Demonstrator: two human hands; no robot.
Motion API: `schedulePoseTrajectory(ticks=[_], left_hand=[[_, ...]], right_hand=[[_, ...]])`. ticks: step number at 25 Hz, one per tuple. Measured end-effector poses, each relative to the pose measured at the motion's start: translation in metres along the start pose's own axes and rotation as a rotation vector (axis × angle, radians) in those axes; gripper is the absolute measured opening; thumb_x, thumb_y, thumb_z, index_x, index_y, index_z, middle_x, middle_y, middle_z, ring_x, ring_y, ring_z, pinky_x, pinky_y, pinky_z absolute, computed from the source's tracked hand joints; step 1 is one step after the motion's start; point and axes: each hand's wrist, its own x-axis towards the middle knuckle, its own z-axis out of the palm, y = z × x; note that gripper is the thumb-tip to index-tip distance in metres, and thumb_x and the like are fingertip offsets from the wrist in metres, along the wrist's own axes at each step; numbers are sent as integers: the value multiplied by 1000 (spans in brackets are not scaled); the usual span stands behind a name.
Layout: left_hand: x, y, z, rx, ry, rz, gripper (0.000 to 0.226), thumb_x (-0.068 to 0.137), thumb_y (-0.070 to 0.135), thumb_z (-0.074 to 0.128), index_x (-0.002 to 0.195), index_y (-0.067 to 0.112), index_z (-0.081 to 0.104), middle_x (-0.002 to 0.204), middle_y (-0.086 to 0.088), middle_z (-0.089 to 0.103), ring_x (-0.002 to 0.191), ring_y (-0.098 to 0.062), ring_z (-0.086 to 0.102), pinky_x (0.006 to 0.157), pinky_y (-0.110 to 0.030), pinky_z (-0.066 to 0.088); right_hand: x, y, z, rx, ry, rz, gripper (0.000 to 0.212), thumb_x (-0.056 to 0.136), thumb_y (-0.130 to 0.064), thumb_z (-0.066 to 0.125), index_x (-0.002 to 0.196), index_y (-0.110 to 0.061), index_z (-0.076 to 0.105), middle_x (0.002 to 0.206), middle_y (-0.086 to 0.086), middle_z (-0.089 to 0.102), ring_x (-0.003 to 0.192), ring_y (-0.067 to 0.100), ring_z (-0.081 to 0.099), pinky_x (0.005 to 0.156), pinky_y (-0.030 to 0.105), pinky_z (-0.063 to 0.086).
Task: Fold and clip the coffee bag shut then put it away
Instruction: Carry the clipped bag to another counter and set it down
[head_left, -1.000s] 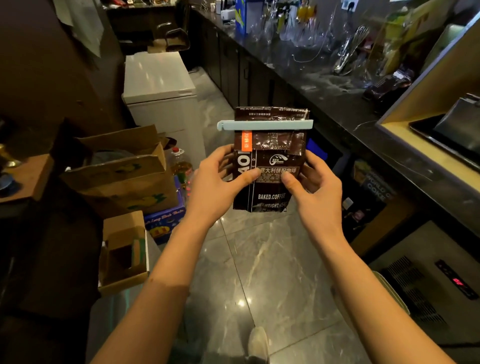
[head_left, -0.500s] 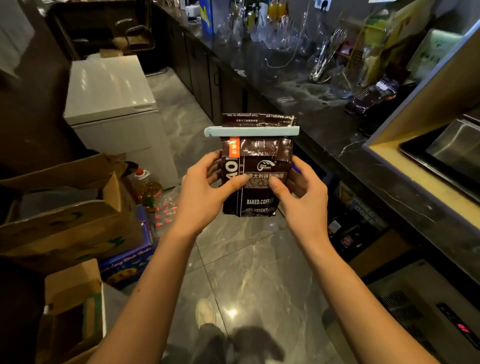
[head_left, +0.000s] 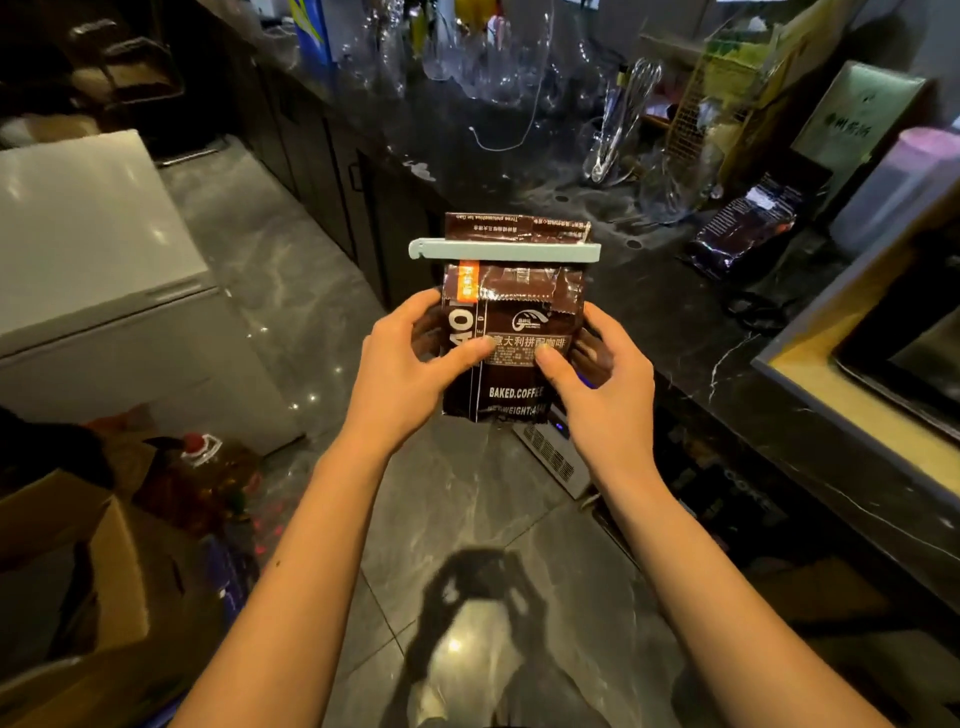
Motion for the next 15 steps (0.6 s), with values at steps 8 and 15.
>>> schedulePoseTrajectory(ticks=[8, 15], left_hand=[[176, -45, 71, 3, -140, 38, 50, 79, 22, 79, 125, 16, 61, 114, 3, 72, 105, -7, 68, 93, -32, 55], [333, -53, 184, 22, -275, 66, 50, 81, 24, 77, 127, 16, 60, 116, 5, 71, 108, -6, 67, 97, -36, 53]], right_hand=[[161, 71, -8, 23, 121, 33, 48, 83, -19, 73, 126, -33, 55, 115, -13, 68, 109, 2, 64, 92, 21, 51], [310, 118, -68, 32, 280, 63, 51, 84, -13, 73, 132, -21, 55, 111, -9, 69, 105, -1, 66, 77, 5, 48]])
